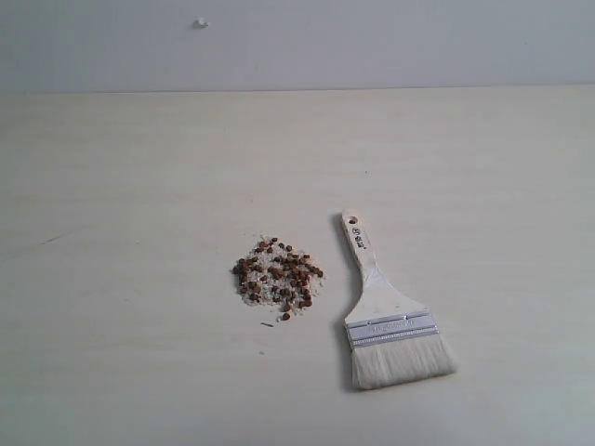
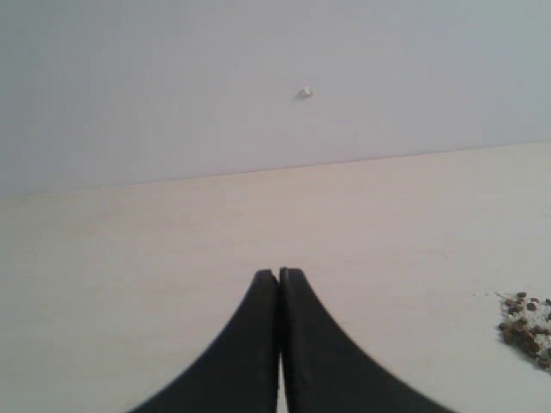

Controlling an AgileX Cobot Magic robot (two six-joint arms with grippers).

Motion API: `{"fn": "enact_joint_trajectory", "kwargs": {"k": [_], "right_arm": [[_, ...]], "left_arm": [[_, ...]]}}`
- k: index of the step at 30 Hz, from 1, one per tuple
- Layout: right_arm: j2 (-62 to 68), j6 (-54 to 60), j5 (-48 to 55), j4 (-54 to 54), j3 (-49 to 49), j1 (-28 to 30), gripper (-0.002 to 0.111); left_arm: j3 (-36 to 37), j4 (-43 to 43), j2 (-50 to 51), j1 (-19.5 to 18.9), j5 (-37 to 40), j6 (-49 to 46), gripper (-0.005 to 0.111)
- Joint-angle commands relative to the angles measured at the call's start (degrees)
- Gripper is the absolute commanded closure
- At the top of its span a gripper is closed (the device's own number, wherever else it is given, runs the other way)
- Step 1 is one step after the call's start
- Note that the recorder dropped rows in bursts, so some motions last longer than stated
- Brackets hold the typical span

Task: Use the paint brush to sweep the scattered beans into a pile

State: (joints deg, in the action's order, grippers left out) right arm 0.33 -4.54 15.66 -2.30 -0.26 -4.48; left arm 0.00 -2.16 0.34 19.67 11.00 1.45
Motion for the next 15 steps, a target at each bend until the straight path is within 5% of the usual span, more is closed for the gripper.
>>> {"fn": "enact_joint_trajectory", "kwargs": {"k": [1, 6, 15], "right_arm": [[-0.33, -0.16, -0.67, -0.57, 0.26, 0.26, 0.108], [-0.33, -0.16, -0.67, -0.57, 0.26, 0.26, 0.108], [-0.33, -0.16, -0.76, -0.57, 0.26, 0.26, 0.108]], "left_arm": [[0.00, 0.41, -0.34, 0.25, -0.13, 0.33, 0.107], [0.00, -0.38, -0.34, -0.51, -0.14, -0.03, 0.107], [0.00, -0.69, -0.34, -7.78, 0.40, -0.17, 0.107]]}}
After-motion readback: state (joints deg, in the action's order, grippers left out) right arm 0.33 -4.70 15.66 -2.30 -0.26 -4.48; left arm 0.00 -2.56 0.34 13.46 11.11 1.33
